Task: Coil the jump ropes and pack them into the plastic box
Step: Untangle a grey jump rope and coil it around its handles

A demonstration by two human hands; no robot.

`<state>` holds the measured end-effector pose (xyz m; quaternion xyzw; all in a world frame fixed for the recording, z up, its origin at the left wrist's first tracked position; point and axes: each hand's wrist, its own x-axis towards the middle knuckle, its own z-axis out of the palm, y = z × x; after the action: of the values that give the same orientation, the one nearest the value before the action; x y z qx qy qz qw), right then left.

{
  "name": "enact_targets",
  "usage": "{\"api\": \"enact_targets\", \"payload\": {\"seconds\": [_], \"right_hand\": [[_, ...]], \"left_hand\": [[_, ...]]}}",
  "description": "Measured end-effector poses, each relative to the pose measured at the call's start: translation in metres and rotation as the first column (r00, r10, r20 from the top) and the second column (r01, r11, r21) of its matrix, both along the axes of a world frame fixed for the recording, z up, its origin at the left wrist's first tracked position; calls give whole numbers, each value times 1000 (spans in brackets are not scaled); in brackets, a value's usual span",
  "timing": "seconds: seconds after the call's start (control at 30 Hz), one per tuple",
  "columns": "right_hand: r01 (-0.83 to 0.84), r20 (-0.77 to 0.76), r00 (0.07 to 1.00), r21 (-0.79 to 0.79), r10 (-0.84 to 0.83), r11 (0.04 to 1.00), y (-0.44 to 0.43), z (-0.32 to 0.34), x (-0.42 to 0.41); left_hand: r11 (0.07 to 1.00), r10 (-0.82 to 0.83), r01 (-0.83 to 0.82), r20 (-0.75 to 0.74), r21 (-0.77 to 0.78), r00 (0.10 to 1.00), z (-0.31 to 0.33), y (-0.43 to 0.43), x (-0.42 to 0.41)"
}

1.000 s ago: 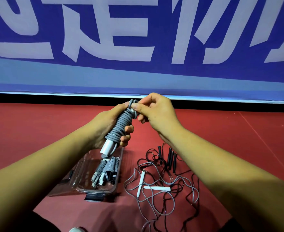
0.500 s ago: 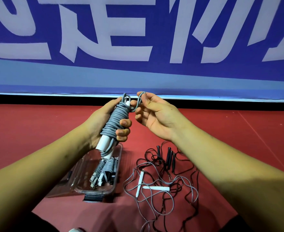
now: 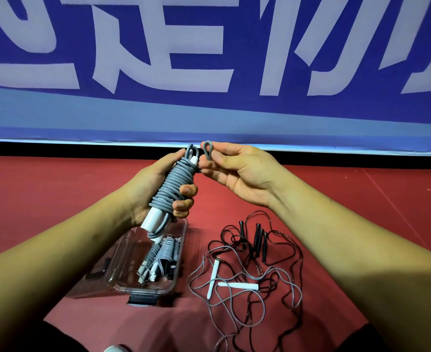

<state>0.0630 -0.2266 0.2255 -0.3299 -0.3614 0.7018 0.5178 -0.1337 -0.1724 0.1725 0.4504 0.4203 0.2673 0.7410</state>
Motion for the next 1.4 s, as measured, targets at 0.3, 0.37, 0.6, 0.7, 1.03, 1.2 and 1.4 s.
{"api": "enact_targets", "payload": {"seconds": [0.3,0.37,0.6,0.7,1.03,1.2,1.4], "right_hand": [[144,663,645,383,-380,912,1,8,-5],[153,693,593,401,-409,903,1,9,-5],[119,747,485,459,-455,880,-5,11,-6],[86,743,489,480,-457,873,-7,13,-4],[28,740,473,531,-479,847,-6,10,-8],[11,714,463,588,-525,809,-7,5,-13],[-131,741,440,612,-508,780,-7,6,-8]], "left_hand": [[990,-140,143,173,-7,975,25,-29,22],[992,-128,128,158,11,979,26,-32,24],[994,-99,94,103,52,990,28,-35,29],[993,-105,100,76,69,992,31,-36,29],[972,-41,29,45,234,998,33,-42,28],[985,-113,104,63,135,992,38,-42,26],[976,-217,214,91,41,972,39,-42,18]]}}
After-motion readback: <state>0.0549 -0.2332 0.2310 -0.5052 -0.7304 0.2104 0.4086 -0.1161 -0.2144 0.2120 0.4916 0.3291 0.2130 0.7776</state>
